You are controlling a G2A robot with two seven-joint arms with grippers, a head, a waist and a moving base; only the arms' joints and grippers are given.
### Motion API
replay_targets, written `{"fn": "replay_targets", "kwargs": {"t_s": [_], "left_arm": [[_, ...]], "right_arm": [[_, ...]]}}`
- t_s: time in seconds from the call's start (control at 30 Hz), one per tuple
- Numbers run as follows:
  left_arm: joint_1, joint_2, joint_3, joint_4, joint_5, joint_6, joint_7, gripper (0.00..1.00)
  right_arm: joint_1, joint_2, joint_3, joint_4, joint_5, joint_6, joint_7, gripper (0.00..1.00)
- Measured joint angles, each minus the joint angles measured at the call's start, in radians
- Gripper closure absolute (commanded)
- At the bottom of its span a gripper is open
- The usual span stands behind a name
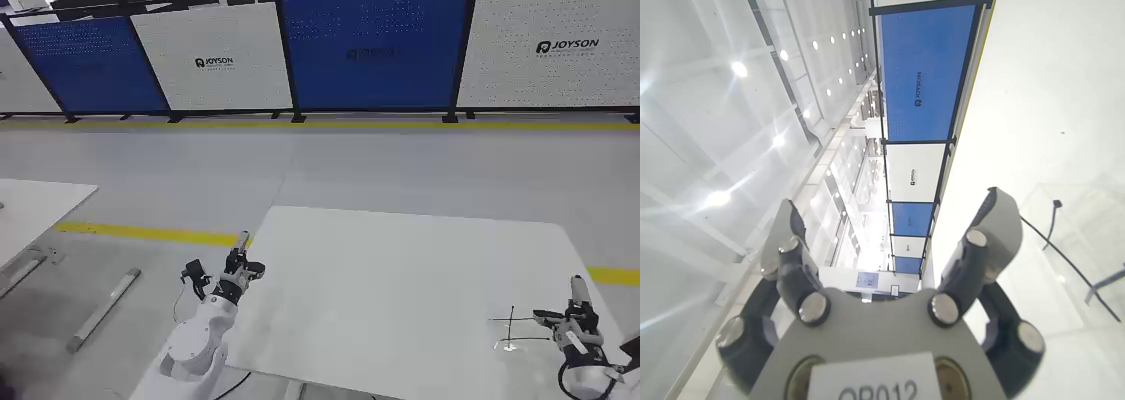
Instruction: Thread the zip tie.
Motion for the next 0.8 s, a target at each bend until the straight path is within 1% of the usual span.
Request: {"fn": "replay_targets", "kwargs": {"t_s": [0.03,0.07,0.17,0.23,0.37,0.47,0.53,0.6,0.67,0.73,0.8], "left_arm": [[0.000,0.000,0.000,0.000,0.000,0.000,0.000,0.22],[0.000,0.000,0.000,0.000,0.000,0.000,0.000,0.00],[0.000,0.000,0.000,0.000,0.000,0.000,0.000,0.00],[0.000,0.000,0.000,0.000,0.000,0.000,0.000,0.00],[0.000,0.000,0.000,0.000,0.000,0.000,0.000,0.00],[0.000,0.000,0.000,0.000,0.000,0.000,0.000,0.00],[0.000,0.000,0.000,0.000,0.000,0.000,0.000,0.00],[0.000,0.000,0.000,0.000,0.000,0.000,0.000,0.00],[0.000,0.000,0.000,0.000,0.000,0.000,0.000,0.00],[0.000,0.000,0.000,0.000,0.000,0.000,0.000,0.00],[0.000,0.000,0.000,0.000,0.000,0.000,0.000,0.00]], "right_arm": [[0.000,0.000,0.000,0.000,0.000,0.000,0.000,0.00],[0.000,0.000,0.000,0.000,0.000,0.000,0.000,0.00],[0.000,0.001,0.004,-0.003,-0.012,0.003,0.009,0.00],[-0.003,0.004,0.018,-0.006,-0.027,0.016,0.049,0.00],[-0.011,0.013,0.069,-0.007,-0.011,0.050,0.186,0.00],[-0.009,0.026,0.116,-0.002,-0.007,0.082,0.353,0.00],[0.005,0.040,0.154,0.013,-0.033,0.110,0.506,0.00],[0.025,0.047,0.188,0.036,-0.045,0.130,0.614,0.00],[0.026,0.047,0.191,0.039,-0.045,0.131,0.625,0.00],[0.026,0.047,0.189,0.038,-0.044,0.130,0.579,0.00],[0.025,0.047,0.189,0.037,-0.044,0.130,0.569,0.00]]}}
